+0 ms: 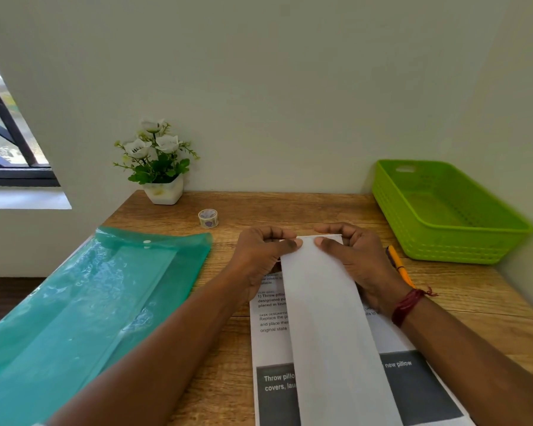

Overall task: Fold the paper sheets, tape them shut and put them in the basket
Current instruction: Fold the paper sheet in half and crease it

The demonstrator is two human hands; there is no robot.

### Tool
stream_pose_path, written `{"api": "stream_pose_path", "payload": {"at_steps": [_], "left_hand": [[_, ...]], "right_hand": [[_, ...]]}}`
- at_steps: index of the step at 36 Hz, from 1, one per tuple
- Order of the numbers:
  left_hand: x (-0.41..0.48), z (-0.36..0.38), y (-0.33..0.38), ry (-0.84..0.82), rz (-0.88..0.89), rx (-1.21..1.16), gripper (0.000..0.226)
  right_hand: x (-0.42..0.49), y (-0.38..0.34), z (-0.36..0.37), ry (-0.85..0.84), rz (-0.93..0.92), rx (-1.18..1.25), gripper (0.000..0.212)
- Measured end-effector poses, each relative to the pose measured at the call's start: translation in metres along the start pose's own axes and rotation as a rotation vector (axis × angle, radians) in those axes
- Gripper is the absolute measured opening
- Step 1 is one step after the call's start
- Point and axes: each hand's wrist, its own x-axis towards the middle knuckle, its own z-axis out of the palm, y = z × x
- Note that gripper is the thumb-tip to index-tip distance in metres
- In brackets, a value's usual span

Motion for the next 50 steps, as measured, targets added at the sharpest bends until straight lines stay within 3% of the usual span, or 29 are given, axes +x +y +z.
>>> {"api": "stream_pose_path", "payload": {"at_steps": [8, 14, 25, 30, 36, 39, 45, 50], "left_hand": [[-0.005, 0.000, 0.002, -0.064, -0.020, 0.044, 0.029], [-0.007, 0.000, 0.004, -0.088, -0.025, 0.100, 0.030], [-0.006, 0.004, 0.011, -0.037, -0.016, 0.079, 0.026], [-0.008, -0.001, 0.016, -0.014, -0.025, 0.084, 0.025], [-0.005, -0.007, 0.018, 0.187, -0.024, -0.016, 0.022], [-0.002, -0.012, 0.025, 0.308, 0.035, -0.107, 0.021], [0.009, -0.031, 0.029, 0.542, 0.157, -0.145, 0.016], [0.013, -0.046, 0.034, 0.648, 0.247, -0.154, 0.014]], "right_hand": [[-0.003, -0.001, 0.001, -0.101, -0.034, -0.087, 0.037], [-0.004, -0.003, 0.003, -0.117, -0.036, -0.124, 0.033], [0.005, -0.006, -0.003, -0.021, -0.004, 0.095, 0.029], [0.007, -0.009, -0.006, -0.048, 0.010, 0.021, 0.031], [0.002, -0.011, -0.010, -0.142, 0.071, -0.068, 0.039], [-0.003, -0.016, -0.008, -0.273, 0.134, -0.034, 0.042], [-0.011, -0.028, -0.018, -0.590, 0.259, -0.406, 0.036], [-0.003, -0.037, -0.035, -0.612, 0.164, -0.503, 0.039]]}}
